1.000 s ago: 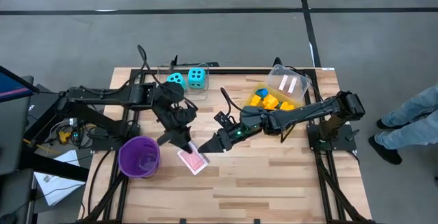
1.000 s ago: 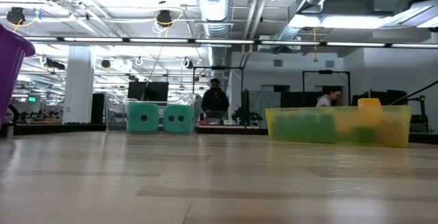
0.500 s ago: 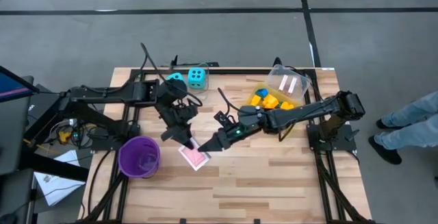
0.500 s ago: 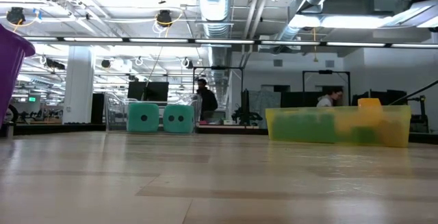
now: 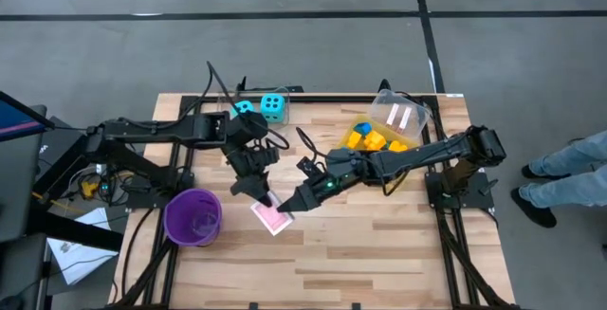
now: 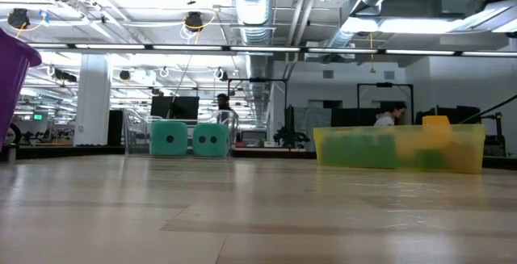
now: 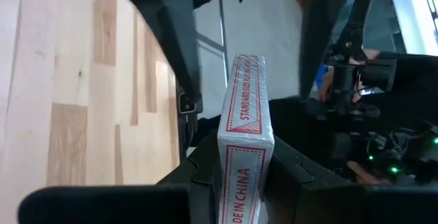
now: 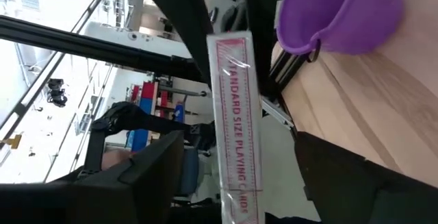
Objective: Pick & Place Toys
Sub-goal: Put the red deck of cards into the white bin, then return to Home Position
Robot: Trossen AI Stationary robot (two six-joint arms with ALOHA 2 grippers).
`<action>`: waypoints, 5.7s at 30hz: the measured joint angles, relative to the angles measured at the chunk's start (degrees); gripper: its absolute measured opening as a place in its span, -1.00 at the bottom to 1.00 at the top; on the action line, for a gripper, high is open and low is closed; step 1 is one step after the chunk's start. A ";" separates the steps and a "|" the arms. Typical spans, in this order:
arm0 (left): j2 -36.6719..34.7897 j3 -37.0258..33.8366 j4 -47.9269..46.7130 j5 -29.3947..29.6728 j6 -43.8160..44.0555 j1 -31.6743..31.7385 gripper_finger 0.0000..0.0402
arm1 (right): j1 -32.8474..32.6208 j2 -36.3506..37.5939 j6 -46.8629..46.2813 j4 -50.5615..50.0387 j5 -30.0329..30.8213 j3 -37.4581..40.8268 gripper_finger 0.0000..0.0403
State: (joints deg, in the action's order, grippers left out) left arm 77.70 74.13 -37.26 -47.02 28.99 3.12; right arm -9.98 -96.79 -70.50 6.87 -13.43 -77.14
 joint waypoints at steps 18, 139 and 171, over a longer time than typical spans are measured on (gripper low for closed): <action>0.06 0.00 -1.09 -0.58 -1.23 4.42 -0.71 | 0.42 0.00 0.20 -1.09 0.96 0.00 -0.57; -25.04 -0.02 4.29 26.50 4.48 1.75 -0.55 | 57.33 -0.92 1.35 -51.26 27.85 12.87 -0.50; -25.04 -0.02 4.29 26.33 2.77 1.79 -0.55 | 51.07 11.30 8.88 -56.37 27.59 0.94 0.10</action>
State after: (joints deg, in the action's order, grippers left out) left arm 52.66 74.11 -32.97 -20.69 31.77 4.91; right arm 41.10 -85.50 -61.62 -49.50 14.16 -76.20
